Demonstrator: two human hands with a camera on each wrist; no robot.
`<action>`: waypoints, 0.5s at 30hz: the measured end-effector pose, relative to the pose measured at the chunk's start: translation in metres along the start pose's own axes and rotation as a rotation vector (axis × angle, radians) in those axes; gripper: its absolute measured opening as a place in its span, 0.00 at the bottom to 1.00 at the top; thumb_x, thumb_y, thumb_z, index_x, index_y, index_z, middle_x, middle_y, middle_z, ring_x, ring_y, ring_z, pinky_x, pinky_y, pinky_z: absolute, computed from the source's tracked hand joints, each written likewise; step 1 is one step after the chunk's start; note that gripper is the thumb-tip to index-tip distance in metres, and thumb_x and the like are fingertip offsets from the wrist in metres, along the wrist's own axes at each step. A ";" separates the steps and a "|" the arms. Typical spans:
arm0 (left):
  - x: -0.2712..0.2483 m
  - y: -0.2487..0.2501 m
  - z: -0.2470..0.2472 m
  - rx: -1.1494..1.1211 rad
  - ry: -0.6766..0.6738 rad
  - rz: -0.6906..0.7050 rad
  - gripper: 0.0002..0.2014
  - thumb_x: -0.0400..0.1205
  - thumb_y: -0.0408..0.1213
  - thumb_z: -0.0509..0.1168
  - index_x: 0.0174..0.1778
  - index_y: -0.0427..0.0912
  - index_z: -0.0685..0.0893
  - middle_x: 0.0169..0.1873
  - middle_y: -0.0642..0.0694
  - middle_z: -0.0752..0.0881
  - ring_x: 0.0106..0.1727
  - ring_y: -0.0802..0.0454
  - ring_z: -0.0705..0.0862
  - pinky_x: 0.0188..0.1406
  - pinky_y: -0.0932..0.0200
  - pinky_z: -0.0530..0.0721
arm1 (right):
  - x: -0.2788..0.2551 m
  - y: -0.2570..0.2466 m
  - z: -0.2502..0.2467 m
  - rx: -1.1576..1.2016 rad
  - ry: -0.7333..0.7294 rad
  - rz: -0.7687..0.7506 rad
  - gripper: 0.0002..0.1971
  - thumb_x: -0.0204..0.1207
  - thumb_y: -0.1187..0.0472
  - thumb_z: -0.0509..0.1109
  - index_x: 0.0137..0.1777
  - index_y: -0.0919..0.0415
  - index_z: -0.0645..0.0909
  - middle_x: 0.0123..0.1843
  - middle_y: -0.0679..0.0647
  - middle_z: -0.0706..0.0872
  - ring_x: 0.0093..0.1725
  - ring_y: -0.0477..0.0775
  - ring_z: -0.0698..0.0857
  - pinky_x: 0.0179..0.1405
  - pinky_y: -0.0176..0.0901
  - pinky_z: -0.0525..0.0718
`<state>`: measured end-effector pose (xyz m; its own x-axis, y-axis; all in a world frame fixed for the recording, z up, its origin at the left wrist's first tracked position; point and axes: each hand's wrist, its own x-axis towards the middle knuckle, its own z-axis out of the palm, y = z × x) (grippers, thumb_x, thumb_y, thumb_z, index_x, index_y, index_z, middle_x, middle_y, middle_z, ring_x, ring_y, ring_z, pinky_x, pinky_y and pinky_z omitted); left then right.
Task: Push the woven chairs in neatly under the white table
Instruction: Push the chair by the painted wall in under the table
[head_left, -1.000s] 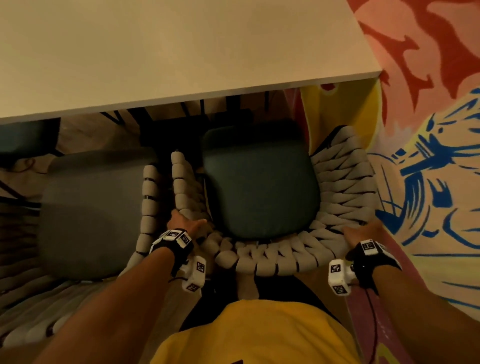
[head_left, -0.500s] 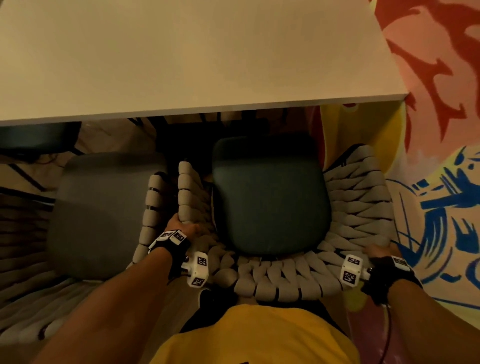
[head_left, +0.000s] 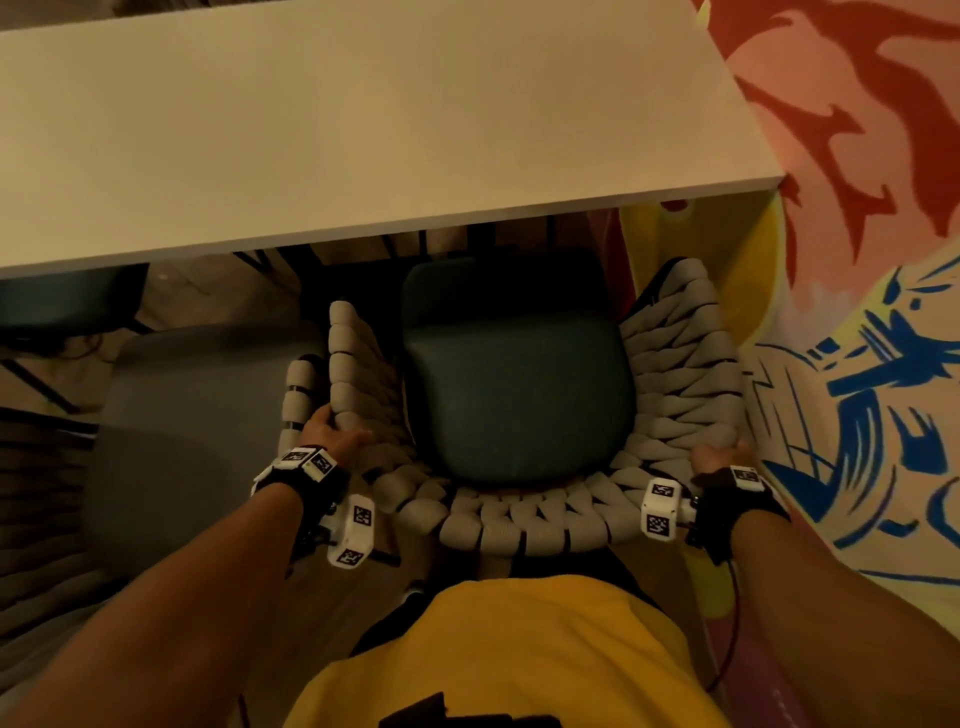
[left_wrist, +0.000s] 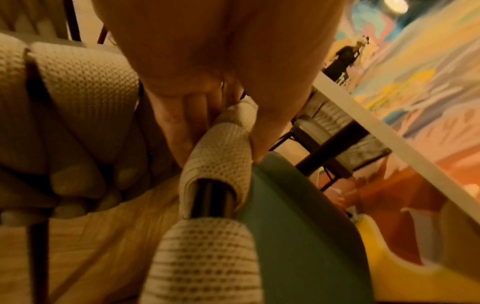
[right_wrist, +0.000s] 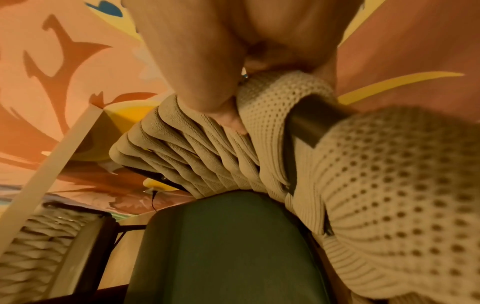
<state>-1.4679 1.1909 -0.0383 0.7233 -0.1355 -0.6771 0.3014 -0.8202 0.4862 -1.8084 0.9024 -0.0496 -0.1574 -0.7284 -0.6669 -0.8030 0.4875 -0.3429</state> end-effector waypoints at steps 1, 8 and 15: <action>0.000 0.002 -0.001 0.007 -0.013 -0.013 0.40 0.75 0.38 0.74 0.81 0.46 0.63 0.74 0.37 0.74 0.69 0.34 0.78 0.65 0.39 0.81 | -0.002 -0.002 0.000 -0.007 0.004 0.001 0.35 0.77 0.57 0.63 0.83 0.60 0.55 0.75 0.69 0.72 0.65 0.74 0.78 0.67 0.67 0.77; -0.013 0.004 0.028 -0.025 -0.019 -0.089 0.47 0.73 0.38 0.76 0.82 0.48 0.53 0.72 0.35 0.73 0.66 0.32 0.78 0.52 0.44 0.83 | -0.008 -0.017 0.011 -0.158 0.071 -0.020 0.43 0.72 0.60 0.71 0.83 0.61 0.51 0.71 0.69 0.73 0.66 0.74 0.77 0.62 0.62 0.79; -0.014 0.009 0.034 0.020 0.000 -0.102 0.50 0.72 0.39 0.77 0.82 0.45 0.49 0.75 0.34 0.70 0.69 0.31 0.76 0.61 0.40 0.80 | -0.020 -0.016 0.030 -0.202 0.107 -0.143 0.53 0.75 0.64 0.72 0.85 0.49 0.34 0.85 0.65 0.38 0.80 0.76 0.58 0.74 0.69 0.67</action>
<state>-1.4960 1.1667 -0.0434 0.6892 -0.0509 -0.7227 0.3611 -0.8407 0.4036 -1.7752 0.9232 -0.0508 -0.0854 -0.8349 -0.5437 -0.9181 0.2779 -0.2825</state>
